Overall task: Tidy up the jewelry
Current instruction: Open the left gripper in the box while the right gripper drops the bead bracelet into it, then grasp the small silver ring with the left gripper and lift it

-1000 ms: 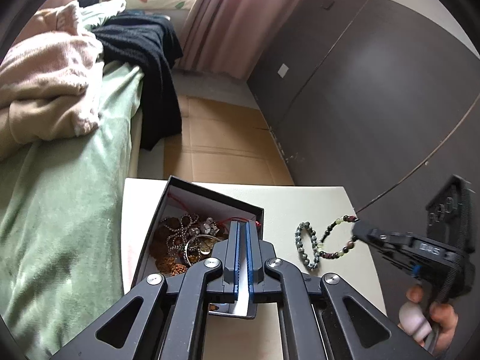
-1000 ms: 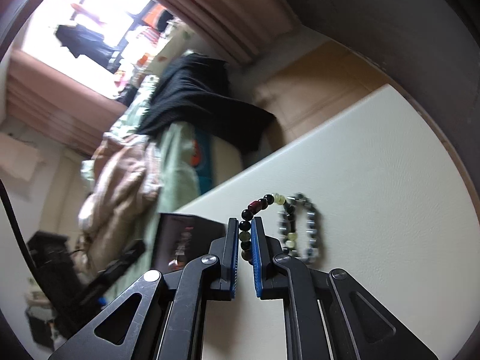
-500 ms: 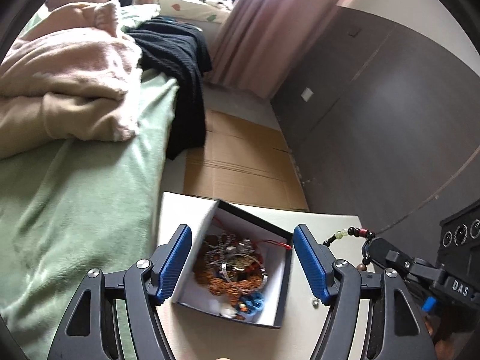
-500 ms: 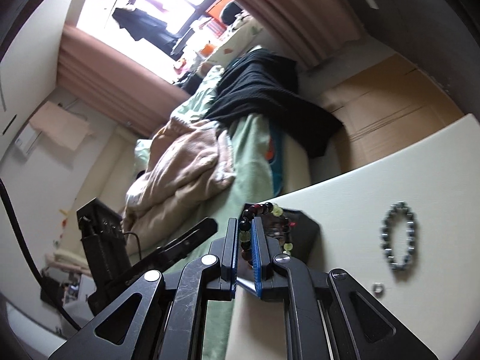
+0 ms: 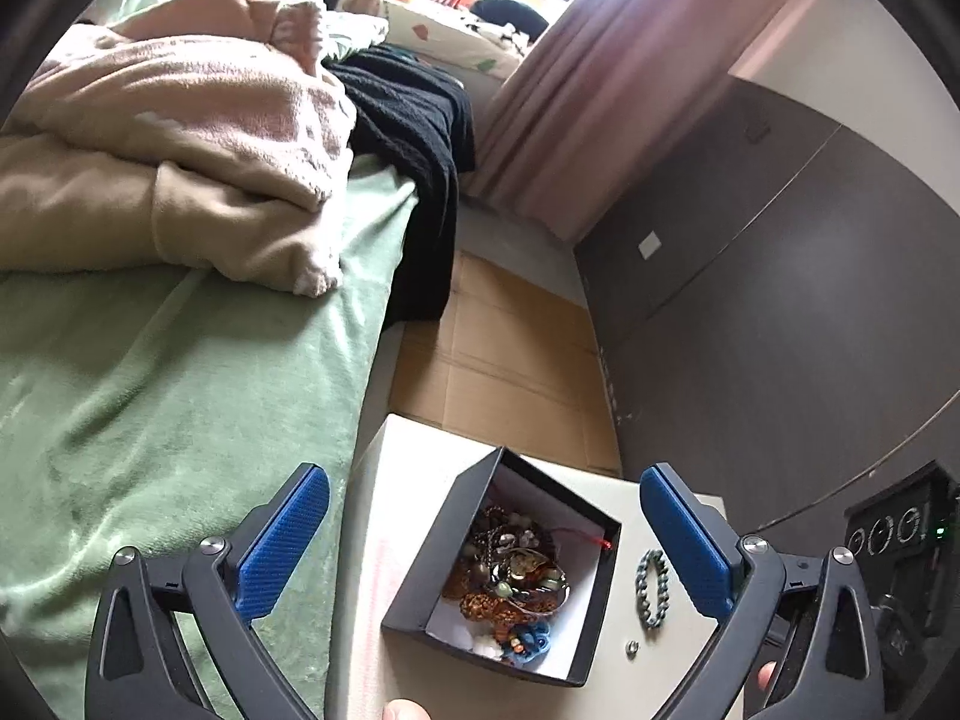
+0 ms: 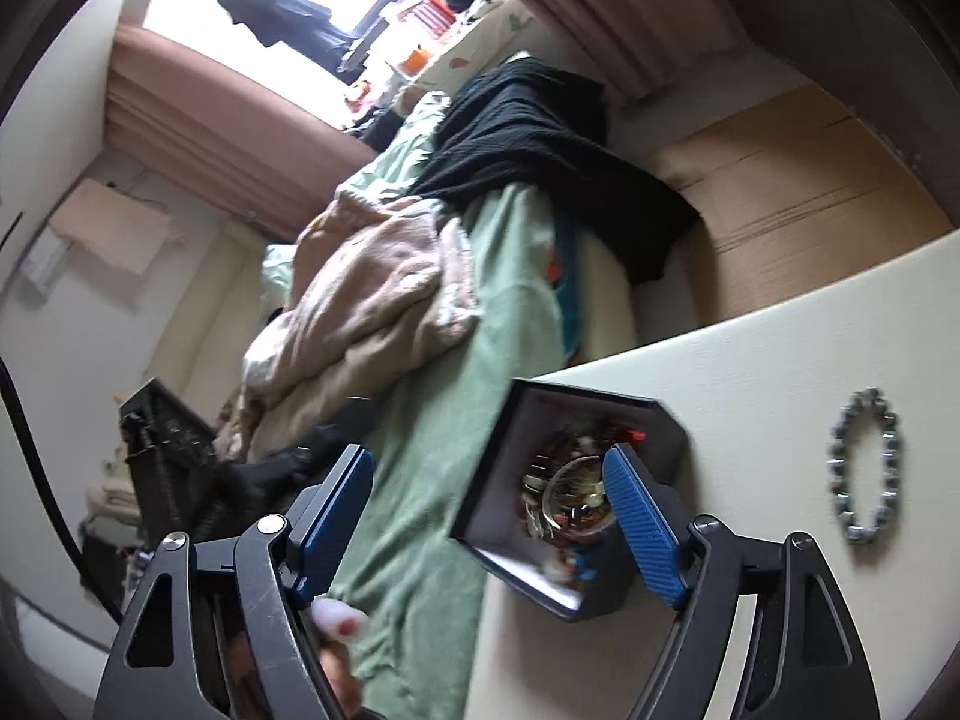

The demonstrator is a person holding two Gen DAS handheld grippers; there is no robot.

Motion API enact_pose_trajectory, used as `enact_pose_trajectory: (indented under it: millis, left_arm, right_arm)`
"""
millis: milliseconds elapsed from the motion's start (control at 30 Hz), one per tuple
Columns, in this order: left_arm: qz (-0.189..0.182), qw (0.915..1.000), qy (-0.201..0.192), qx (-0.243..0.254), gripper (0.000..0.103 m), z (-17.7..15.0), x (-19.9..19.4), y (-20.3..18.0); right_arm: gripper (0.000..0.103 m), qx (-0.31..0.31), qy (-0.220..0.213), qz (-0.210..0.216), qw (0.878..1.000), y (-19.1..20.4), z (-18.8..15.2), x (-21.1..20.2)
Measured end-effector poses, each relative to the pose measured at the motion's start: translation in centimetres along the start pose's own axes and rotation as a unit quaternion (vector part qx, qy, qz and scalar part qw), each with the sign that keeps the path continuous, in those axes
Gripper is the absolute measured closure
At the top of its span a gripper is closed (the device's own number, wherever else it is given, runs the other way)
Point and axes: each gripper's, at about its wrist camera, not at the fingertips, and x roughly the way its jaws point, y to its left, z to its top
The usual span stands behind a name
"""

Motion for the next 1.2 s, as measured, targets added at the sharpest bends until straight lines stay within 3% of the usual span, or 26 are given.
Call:
enact_pose_trajectory:
  millis: [33, 100, 133, 367, 733, 1200]
  left_arm:
    - [-0.002, 1.0000, -0.003, 0.004, 0.000, 0.0, 0.0, -0.2]
    - [-0.005, 0.9999, -0.003, 0.012, 0.000, -0.1, 0.1, -0.6]
    - [-0.007, 0.9998, -0.003, 0.016, 0.000, -0.2, 0.0, -0.9]
    - [-0.017, 0.9972, -0.012, 0.072, 0.000, -1.4, 0.0, -4.0]
    - [-0.027, 0.9901, 0.035, 0.133, 0.000, -3.8, 1.8, -7.7]
    - [-0.024, 0.9698, 0.072, 0.232, 0.000, -8.1, 3.4, -13.1]
  right_arm:
    - [0.021, 0.006, 0.000, -0.004, 1.000, -0.4, 0.0, -0.4]
    - [0.003, 0.009, -0.016, -0.023, 1.000, -1.1, 0.0, -1.7]
    - [0.000, 0.008, -0.022, -0.028, 0.999, -1.3, 0.0, -2.1]
    - [0.000, 0.012, -0.044, -0.075, 0.996, -3.2, -0.6, -5.5]
    - [0.000, -0.008, -0.036, -0.133, 0.990, -5.4, -0.7, -8.3]
    - [0.000, 0.003, -0.029, -0.197, 0.980, -8.7, -0.4, -11.8]
